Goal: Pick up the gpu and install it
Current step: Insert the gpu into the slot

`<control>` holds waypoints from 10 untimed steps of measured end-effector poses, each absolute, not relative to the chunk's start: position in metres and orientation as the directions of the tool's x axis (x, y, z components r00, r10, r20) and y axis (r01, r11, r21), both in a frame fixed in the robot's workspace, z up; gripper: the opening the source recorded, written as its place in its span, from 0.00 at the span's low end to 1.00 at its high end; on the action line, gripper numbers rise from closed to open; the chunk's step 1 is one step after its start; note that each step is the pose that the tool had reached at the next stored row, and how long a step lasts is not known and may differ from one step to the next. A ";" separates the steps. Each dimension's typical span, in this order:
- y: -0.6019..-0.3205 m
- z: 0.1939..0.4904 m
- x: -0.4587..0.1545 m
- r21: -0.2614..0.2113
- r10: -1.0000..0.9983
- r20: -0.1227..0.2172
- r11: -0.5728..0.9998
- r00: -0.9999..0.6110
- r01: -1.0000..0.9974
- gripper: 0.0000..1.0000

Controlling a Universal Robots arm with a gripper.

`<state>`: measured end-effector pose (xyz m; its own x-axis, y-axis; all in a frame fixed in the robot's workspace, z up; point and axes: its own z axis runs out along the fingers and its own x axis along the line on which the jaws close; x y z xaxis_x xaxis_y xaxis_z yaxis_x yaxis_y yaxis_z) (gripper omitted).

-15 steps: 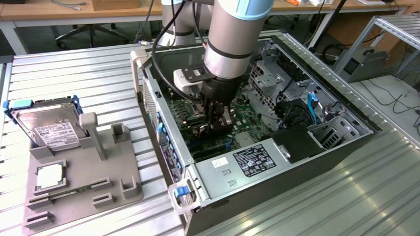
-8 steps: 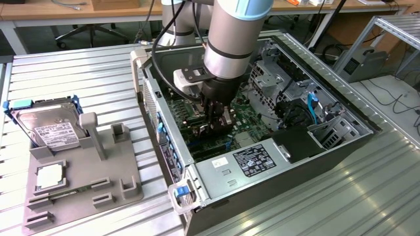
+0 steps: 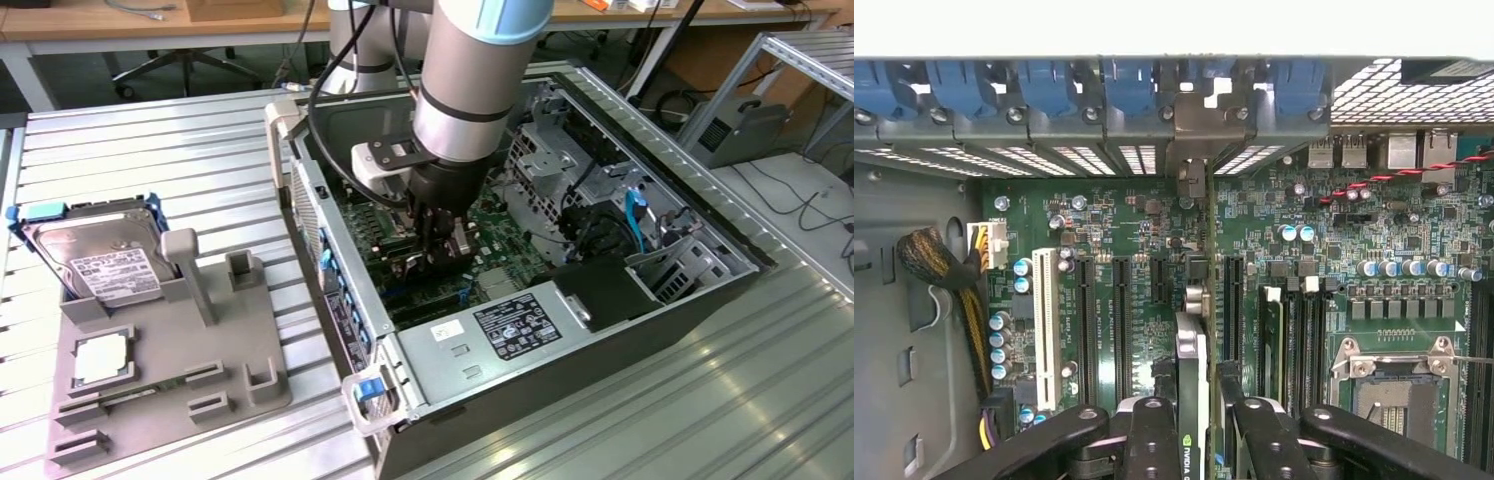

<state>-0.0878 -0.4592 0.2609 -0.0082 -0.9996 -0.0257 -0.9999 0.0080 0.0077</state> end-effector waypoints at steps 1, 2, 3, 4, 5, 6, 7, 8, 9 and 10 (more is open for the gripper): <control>-0.459 0.261 -0.088 0.008 -1.000 -0.026 0.008 -0.008 -1.000 0.26; -0.459 0.261 -0.088 0.008 -1.000 -0.026 0.008 -0.008 -1.000 0.26; -0.459 0.261 -0.088 0.008 -1.000 -0.026 0.008 -0.008 -1.000 0.26; -0.459 0.261 -0.088 0.008 -1.000 -0.026 0.008 -0.008 -1.000 0.26; -0.459 0.261 -0.088 0.008 -1.000 -0.026 0.008 -0.008 -1.000 0.26; -0.459 0.261 -0.088 0.008 -1.000 -0.026 0.008 -0.008 -1.000 0.26; -0.459 0.261 -0.088 0.008 -1.000 -0.026 0.008 -0.008 -1.000 0.26; -0.459 0.260 -0.088 0.007 -1.000 -0.027 0.008 -0.008 -1.000 0.27; -0.459 0.260 -0.088 0.007 -1.000 -0.027 0.008 -0.008 -1.000 0.33; -0.459 0.261 -0.088 0.008 -1.000 -0.026 0.008 -0.008 -1.000 0.39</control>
<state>-0.0878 -0.4592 0.2609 -0.0083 -0.9996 -0.0256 -0.9999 0.0081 0.0077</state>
